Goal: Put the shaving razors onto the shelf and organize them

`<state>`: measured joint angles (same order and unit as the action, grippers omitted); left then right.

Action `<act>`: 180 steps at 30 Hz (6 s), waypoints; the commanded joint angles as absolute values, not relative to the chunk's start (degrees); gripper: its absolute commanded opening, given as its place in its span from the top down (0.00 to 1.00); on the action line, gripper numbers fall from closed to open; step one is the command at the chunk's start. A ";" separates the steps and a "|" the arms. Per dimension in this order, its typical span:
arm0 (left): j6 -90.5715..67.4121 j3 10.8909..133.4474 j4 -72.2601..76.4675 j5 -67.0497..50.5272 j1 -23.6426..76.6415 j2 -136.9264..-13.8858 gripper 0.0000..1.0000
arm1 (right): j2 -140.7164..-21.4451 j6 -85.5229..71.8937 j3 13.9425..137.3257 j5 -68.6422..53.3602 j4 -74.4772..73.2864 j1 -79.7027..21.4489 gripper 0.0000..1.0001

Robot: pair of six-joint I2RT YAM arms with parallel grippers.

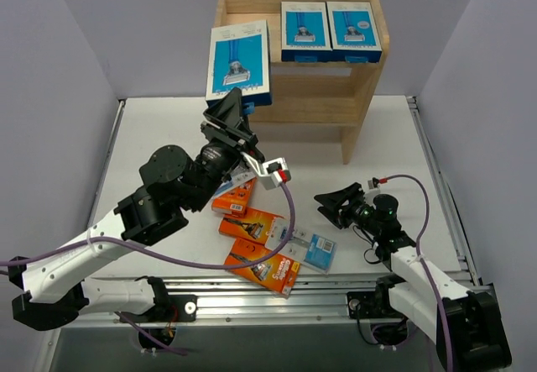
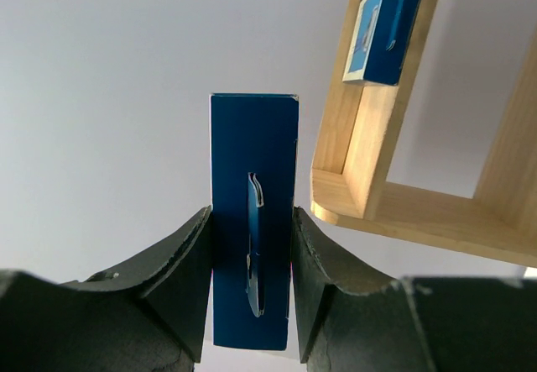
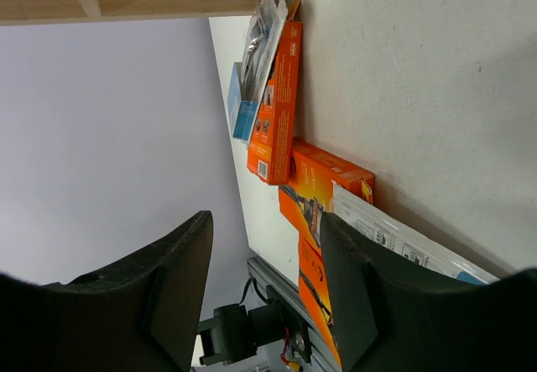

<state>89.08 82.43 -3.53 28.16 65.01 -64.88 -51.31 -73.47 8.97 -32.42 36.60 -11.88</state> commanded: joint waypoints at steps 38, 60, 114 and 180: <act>87.63 84.37 5.98 16.26 51.07 -75.94 0.98 | -62.58 -70.66 9.93 -39.02 48.96 -7.03 0.51; 86.13 85.69 4.66 8.79 47.03 -79.71 0.98 | -69.86 -68.99 10.63 -42.10 52.99 -2.02 0.51; 85.34 96.33 9.40 -6.94 36.04 -96.24 0.56 | -98.09 -65.30 17.75 -52.91 71.28 6.68 0.45; -4.66 115.67 -16.79 -5.35 23.38 -90.27 0.45 | -67.85 -52.82 17.67 -49.13 34.01 6.68 0.44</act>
<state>-2.09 116.68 -19.99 -0.08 24.53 -93.14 -69.52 -53.67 17.85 -49.15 34.04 6.39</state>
